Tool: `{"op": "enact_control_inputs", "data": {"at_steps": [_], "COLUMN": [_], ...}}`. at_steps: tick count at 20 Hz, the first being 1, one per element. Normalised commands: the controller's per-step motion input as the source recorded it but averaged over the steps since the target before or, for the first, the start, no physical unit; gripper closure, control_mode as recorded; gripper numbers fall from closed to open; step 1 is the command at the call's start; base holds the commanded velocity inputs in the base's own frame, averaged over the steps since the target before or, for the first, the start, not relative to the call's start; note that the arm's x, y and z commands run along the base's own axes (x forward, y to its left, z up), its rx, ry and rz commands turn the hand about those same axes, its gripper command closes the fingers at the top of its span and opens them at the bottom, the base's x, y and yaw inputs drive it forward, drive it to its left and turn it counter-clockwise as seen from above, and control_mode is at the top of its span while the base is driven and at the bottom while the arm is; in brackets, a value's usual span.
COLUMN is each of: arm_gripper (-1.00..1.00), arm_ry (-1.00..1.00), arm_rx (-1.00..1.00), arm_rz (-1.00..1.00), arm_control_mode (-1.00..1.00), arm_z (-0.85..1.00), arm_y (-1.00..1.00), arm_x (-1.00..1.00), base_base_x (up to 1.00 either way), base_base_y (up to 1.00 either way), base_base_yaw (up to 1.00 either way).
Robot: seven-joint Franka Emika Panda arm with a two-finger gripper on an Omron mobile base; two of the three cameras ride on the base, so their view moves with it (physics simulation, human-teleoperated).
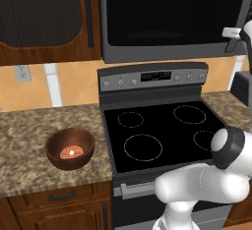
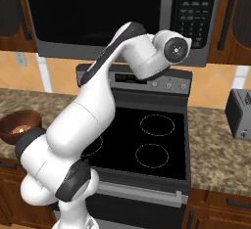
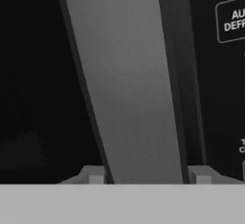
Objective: Open the microwave, place the bowl with waffle inside the microwave, then close the microwave door and turn it on.
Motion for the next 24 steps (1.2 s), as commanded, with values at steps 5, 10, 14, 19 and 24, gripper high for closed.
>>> {"op": "enact_control_inputs", "data": {"at_steps": [5, 10, 14, 19, 24], "arm_gripper": [1.0, 1.0, 1.0, 1.0, 1.0], "arm_ry": [-0.02, -0.04, 0.0, 0.06, 0.16], "arm_rx": [0.0, -0.05, -0.13, -0.34, -0.35], "arm_rz": [0.09, 0.0, -0.05, -0.08, -0.04], "arm_control_mode": [-1.0, -1.0, -1.0, -1.0, -1.0], "arm_z": [0.25, 0.62, 0.69, 0.46, 0.28], "arm_y": [1.0, 1.0, 1.0, 1.0, 1.0], "arm_x": [-0.09, -0.74, -1.0, -0.97, -0.85], "base_base_x": [0.0, 0.0, 0.0, 0.0, 0.0], "base_base_y": [0.0, 0.0, 0.0, 0.0, 0.0], "base_base_yaw": [0.0, 0.0, 0.0, 0.0, 0.0]}}
